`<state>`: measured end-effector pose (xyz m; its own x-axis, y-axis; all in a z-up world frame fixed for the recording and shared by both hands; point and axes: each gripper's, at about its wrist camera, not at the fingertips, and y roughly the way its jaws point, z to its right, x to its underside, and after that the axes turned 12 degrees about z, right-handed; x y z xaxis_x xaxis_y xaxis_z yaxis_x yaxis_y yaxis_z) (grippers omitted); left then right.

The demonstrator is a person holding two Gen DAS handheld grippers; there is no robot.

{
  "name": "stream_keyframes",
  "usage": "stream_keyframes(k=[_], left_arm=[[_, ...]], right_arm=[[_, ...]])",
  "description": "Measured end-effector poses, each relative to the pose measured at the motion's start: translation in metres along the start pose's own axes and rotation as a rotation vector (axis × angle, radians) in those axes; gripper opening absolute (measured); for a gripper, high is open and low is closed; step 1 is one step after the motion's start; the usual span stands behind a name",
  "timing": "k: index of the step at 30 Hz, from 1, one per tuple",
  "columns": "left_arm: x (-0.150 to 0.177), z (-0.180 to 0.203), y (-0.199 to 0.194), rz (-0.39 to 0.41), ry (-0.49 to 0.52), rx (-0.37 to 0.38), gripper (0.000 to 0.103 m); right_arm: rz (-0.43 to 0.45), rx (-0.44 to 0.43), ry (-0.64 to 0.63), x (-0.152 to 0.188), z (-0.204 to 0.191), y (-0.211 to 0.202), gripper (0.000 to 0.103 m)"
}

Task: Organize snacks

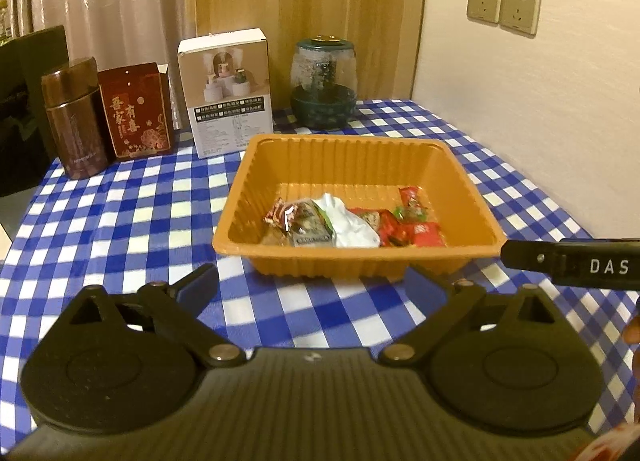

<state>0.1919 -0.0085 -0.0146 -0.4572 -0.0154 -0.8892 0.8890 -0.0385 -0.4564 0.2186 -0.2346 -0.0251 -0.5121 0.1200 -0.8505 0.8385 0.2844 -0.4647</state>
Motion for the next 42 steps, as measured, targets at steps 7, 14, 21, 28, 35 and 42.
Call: stream_keyframes(k=[7,14,21,28,35,42], left_arm=[[0.011,-0.002,-0.028,0.021,-0.049,-0.007,0.101],[0.002,0.001,-0.062,0.037,-0.047,-0.007,0.103],[-0.003,0.016,-0.104,0.013,-0.001,-0.001,0.103],[0.003,0.024,-0.146,-0.010,-0.003,-0.027,0.103],[0.012,0.035,-0.176,-0.031,-0.005,-0.043,0.103],[0.027,0.040,-0.194,-0.048,-0.023,-0.044,0.103]], right_arm=[[-0.007,0.021,-0.006,0.014,0.006,-0.024,0.081],[0.010,0.017,0.012,0.022,0.007,-0.063,0.081],[0.036,0.013,0.035,0.017,-0.002,-0.109,0.081],[0.028,0.023,0.022,0.023,-0.010,-0.148,0.081],[0.034,0.022,-0.010,0.030,-0.018,-0.183,0.081],[0.040,0.031,-0.045,0.042,-0.023,-0.211,0.081]])
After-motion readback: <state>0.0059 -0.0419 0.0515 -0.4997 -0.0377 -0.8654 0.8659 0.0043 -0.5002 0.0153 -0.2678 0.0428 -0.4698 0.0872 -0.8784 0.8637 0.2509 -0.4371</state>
